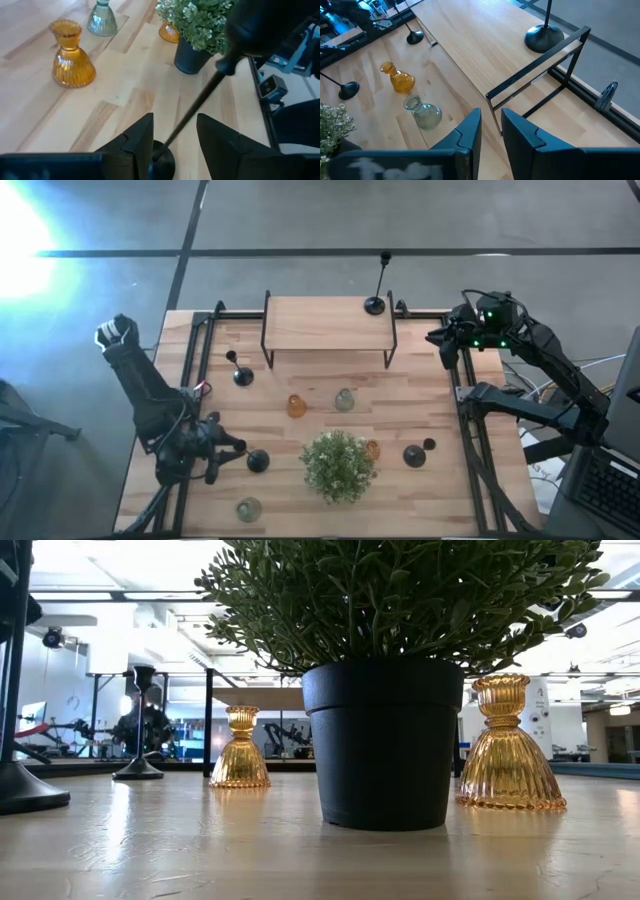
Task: Pick & Place candle stick holders
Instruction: Put the large black candle holder on the shelf
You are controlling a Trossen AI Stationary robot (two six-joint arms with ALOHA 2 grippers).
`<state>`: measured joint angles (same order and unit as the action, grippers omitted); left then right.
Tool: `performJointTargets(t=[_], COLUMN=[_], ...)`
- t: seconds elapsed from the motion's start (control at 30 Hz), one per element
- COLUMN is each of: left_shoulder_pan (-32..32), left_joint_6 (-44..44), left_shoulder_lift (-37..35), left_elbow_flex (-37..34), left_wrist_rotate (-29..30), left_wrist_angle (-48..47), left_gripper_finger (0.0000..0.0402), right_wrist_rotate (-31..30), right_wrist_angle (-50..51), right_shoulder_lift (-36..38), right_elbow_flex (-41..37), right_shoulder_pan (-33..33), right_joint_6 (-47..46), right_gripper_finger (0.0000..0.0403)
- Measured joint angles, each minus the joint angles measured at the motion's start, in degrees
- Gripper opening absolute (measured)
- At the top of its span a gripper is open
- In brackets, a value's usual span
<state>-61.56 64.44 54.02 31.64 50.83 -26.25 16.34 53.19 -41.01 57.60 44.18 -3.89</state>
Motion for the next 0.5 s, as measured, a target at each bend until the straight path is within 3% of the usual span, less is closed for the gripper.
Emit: performJointTargets(t=[0.2,0.4,0.5], left_shoulder_pan=[2.0,4.8,6.4], left_joint_6=[-1.6,-11.6,-13.4], left_shoulder_lift=[0.0,0.0,0.0], left_elbow_flex=[0.0,0.0,0.0], left_wrist_rotate=[-1.0,-8.4,-8.9], left_wrist_angle=[3.1,9.3,9.2], left_gripper_finger=[0.0154,0.0154,0.0154], right_wrist_rotate=[0.0,-0.6,-2.0], right_wrist_angle=[0.0,0.0,0.0], right_shoulder_lift=[0.0,-0.1,-0.1], right_elbow_flex=[0.0,0.0,0.0], right_shoulder_pan=[0.0,0.0,0.0], right_joint_6=[0.0,0.0,-0.1], right_gripper_finger=[0.0077,0.0077,0.0071])
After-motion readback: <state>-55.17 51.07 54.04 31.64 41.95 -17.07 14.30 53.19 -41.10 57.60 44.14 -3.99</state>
